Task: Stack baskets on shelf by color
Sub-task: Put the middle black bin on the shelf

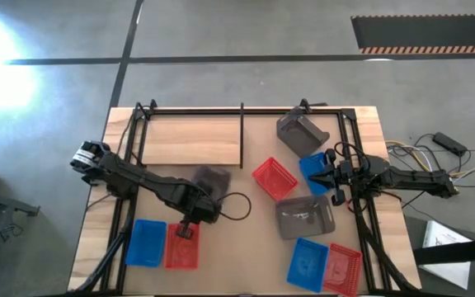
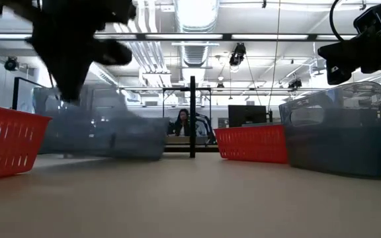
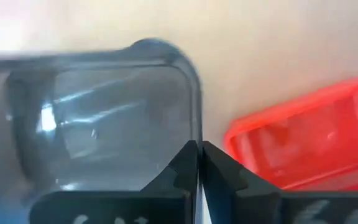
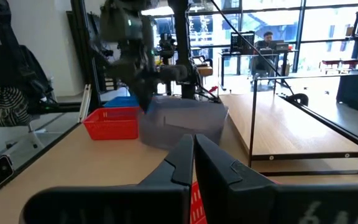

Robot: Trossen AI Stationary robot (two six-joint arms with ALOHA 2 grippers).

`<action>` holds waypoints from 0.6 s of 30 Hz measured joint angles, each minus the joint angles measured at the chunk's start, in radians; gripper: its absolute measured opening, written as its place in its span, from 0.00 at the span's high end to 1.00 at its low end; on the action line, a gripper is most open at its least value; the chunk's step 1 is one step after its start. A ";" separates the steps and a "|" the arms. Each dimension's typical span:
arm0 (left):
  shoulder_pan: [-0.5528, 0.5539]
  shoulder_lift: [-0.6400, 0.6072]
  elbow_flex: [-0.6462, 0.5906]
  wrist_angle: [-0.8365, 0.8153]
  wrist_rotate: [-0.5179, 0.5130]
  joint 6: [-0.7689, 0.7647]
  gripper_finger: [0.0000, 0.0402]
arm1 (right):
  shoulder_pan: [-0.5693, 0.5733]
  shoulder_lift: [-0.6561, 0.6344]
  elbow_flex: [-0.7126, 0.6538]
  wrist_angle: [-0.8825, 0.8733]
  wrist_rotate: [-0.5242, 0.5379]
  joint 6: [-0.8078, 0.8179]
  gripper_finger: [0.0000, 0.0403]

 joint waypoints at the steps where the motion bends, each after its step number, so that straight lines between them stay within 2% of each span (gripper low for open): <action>1: 0.000 -0.012 0.017 -0.006 0.001 -0.013 1.00 | 0.000 0.000 0.000 0.000 0.000 0.000 0.98; 8: 0.014 -0.136 0.098 -0.047 -0.056 -0.097 1.00 | 0.000 0.000 0.000 0.000 0.000 0.000 0.98; 14: 0.067 -0.252 0.107 -0.051 -0.265 -0.107 1.00 | 0.000 0.000 0.000 0.000 0.000 0.000 0.98; 18: 0.163 -0.275 0.100 -0.046 -0.357 -0.065 1.00 | 0.000 0.000 0.000 0.000 0.000 0.000 0.98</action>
